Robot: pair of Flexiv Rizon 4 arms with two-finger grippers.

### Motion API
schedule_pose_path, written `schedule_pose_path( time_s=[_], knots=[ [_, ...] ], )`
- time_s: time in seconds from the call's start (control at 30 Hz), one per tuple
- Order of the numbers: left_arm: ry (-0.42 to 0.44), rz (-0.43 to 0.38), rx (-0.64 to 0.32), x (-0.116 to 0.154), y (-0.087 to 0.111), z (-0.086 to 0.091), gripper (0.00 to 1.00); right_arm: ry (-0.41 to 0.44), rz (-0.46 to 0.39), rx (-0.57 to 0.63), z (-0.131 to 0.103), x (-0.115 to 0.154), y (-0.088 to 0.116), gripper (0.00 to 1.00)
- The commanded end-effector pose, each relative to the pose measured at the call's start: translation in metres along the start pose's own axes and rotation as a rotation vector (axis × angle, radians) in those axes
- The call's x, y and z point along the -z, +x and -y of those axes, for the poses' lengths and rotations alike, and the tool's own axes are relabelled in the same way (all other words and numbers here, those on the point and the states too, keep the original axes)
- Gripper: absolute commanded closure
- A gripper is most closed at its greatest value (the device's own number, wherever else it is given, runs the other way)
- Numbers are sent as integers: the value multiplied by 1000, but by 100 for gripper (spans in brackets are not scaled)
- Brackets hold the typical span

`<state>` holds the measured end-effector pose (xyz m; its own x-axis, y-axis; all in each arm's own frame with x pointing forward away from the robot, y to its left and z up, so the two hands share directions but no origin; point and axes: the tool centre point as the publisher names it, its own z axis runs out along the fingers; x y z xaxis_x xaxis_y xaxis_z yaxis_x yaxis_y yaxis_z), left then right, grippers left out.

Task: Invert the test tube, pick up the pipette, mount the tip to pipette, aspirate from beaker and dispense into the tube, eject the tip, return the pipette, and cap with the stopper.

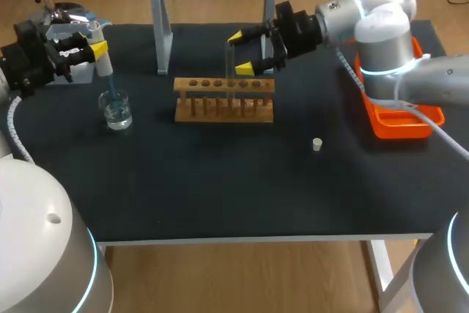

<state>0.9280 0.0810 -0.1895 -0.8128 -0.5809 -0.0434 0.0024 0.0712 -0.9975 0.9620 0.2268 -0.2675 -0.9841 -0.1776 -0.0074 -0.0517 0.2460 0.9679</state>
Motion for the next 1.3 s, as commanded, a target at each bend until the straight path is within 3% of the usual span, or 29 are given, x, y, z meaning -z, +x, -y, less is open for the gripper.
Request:
schedule_pose_path(
  time_s=[0.03,0.6,1.3],
  knots=[
    [-3,3,0,0,1,1,100,14,6,3,5,-7,-3,0],
    [-3,3,0,0,1,1,100,184,79,52,22,-22,-14,0],
    [-3,3,0,0,1,1,100,234,198,16,25,-27,-19,0]
  ],
)
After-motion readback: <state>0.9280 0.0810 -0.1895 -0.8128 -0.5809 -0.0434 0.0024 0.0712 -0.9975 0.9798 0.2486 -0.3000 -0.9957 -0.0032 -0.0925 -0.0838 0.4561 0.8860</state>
